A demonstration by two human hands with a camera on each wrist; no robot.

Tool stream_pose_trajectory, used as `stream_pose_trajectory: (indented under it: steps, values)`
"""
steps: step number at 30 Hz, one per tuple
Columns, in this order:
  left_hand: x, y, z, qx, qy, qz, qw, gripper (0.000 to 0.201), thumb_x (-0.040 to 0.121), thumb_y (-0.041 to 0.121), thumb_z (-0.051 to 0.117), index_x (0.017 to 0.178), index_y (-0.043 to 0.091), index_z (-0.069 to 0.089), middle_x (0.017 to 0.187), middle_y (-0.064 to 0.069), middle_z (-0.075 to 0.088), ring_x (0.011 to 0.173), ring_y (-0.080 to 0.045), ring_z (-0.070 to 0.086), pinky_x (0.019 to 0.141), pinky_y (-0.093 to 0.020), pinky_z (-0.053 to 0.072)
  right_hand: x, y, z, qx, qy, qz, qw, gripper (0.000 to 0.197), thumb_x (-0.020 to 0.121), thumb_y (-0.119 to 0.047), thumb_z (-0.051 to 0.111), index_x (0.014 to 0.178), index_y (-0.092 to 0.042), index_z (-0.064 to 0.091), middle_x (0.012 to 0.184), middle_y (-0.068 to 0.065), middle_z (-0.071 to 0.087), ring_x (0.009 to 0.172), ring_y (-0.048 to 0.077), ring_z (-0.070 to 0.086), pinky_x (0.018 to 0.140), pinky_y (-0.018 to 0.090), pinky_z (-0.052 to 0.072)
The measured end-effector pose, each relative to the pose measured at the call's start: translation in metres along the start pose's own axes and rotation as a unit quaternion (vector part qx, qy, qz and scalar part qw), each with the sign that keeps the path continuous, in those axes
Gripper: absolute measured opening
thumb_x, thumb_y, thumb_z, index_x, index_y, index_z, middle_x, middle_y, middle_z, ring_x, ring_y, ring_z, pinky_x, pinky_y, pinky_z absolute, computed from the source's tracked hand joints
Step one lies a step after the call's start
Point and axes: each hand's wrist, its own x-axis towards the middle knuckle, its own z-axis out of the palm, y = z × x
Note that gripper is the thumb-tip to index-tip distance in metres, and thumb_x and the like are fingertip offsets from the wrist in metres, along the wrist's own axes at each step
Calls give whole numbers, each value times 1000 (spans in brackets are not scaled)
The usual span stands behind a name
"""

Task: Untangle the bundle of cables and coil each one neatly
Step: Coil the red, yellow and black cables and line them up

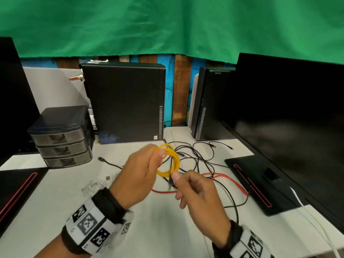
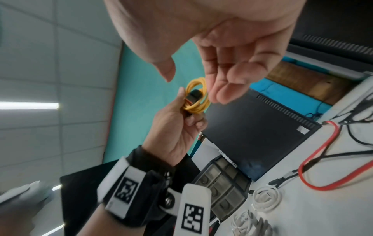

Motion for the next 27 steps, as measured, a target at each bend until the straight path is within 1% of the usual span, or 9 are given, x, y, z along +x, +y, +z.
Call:
stream_pose_trajectory:
  steps: [3,6,9,11,14,17,19,22,27]
  values:
    - [-5,4,9,-32,-55,16,998,36,103,41,41,74,20,45,69,6,45,63,-13,47,58,-21,38,6,7,-6,-16,-10,-4,1000,50,90,-51,65,67,-6,61,59,8,59,53,11,51,60,28,45]
    - [-4,-1,10,-37,-49,-14,998,37,103,42,42,74,20,47,70,2,48,63,-20,51,59,-33,45,8,9,-10,-38,-10,5,999,43,96,-37,59,67,-7,65,55,4,60,50,10,53,57,28,42]
    - [1,-10,4,-47,-18,-76,996,39,100,41,42,75,13,51,65,-6,51,56,-23,55,59,-44,49,1,3,-8,-71,-24,-24,997,49,93,-46,61,65,-6,63,55,11,57,53,28,52,55,36,43]
    - [2,-12,1,-56,-22,-98,993,41,100,42,40,76,10,50,62,-11,50,53,-27,55,57,-45,50,0,1,-7,-81,-18,-37,996,52,87,-52,61,66,-4,60,59,15,55,58,32,52,57,38,45]
    - [-1,-5,-1,-92,-40,-92,991,32,100,45,35,76,32,51,57,-5,49,50,-21,54,57,-42,51,15,2,-12,-23,17,1,1000,17,87,-27,74,85,-14,64,77,2,70,71,16,63,63,32,51]
    - [1,-1,-1,-128,-44,-102,986,34,100,46,32,72,48,50,56,6,50,53,-10,52,59,-31,50,24,-4,-14,99,-25,52,993,23,90,-8,69,105,-5,53,93,6,77,83,26,72,61,31,56]
    - [2,-3,-3,-133,-47,-114,983,32,101,45,31,78,44,53,59,6,50,56,-8,50,61,-33,51,29,-9,-11,146,-25,45,988,19,91,-1,64,104,1,50,89,11,76,76,26,72,56,31,55]
    - [2,-18,-7,-37,-96,-136,985,35,102,46,29,81,23,43,69,2,45,63,-11,42,68,-43,46,39,-10,-4,158,13,41,986,10,92,2,62,95,-1,54,81,10,73,68,21,67,51,28,52]
    - [0,-39,-24,192,-179,-173,949,36,105,47,23,76,28,33,82,2,48,77,-20,49,72,-36,39,58,-5,23,165,1,75,984,7,95,2,58,90,-3,57,81,13,69,66,21,61,49,27,47]
